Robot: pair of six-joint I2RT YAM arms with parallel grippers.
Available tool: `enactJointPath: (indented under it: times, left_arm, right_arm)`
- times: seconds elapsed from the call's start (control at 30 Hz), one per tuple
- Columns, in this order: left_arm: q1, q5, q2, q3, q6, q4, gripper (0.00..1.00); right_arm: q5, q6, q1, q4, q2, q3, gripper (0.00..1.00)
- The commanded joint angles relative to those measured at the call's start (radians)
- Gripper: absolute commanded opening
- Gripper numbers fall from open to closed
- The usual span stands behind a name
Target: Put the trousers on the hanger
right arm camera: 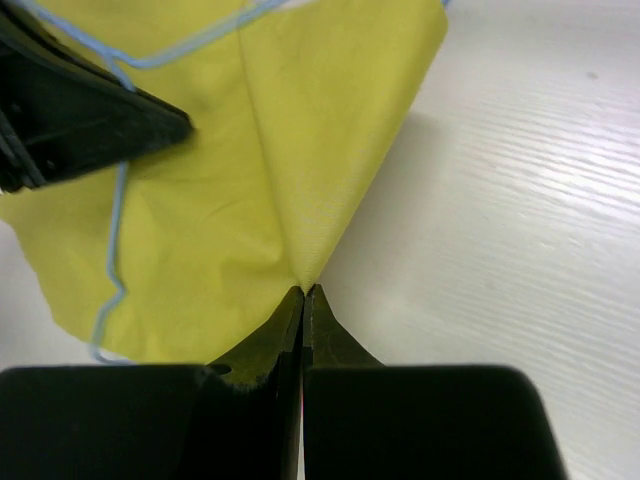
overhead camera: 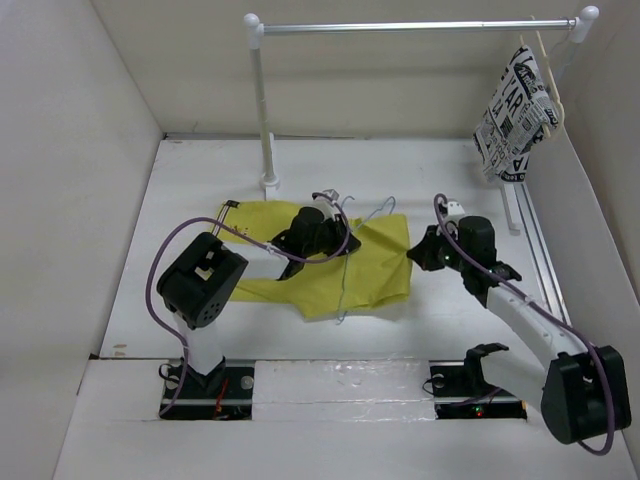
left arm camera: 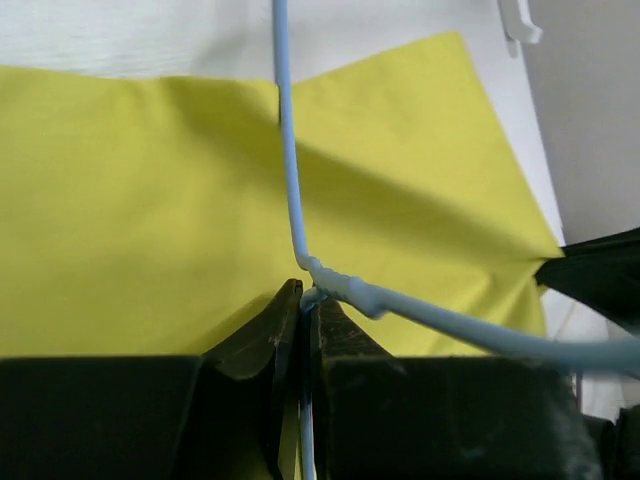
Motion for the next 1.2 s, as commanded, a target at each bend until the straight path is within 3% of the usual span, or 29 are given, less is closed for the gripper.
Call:
enactJointPath:
  times: [0.0,0.23,0.5,0.7,1.17]
  left_arm:
    - [0.027,-0.117,-0.047,-0.042,0.094,-0.180,0.00]
    - [0.061,-0.171,-0.124,-0.097,0.128,-0.249,0.00]
    - [0.070,-0.256,-0.219,-0.125,0.105,-0.376,0.00]
    - [0.070,-0.332,-0.262,-0.110,0.070,-0.421,0.00]
    - [-0.003,-0.256,-0.320,-0.012,0.007,-0.448,0.00]
  right_arm:
    - [-0.019,-0.071,-0.101,-0.109,-0.045,0.021,0.00]
    - [-0.085,-0.123,-0.247,-0.122,-0.054,0.018,0.00]
    - [-0.128,-0.117,-0.336,-0.036,0.076,0.047,0.00]
    - [-0.146,-0.117,-0.336,0.000,0.147,0.081,0.00]
    - [-0.086,-0.123,-0.299,0.009,0.231,0.073,0.00]
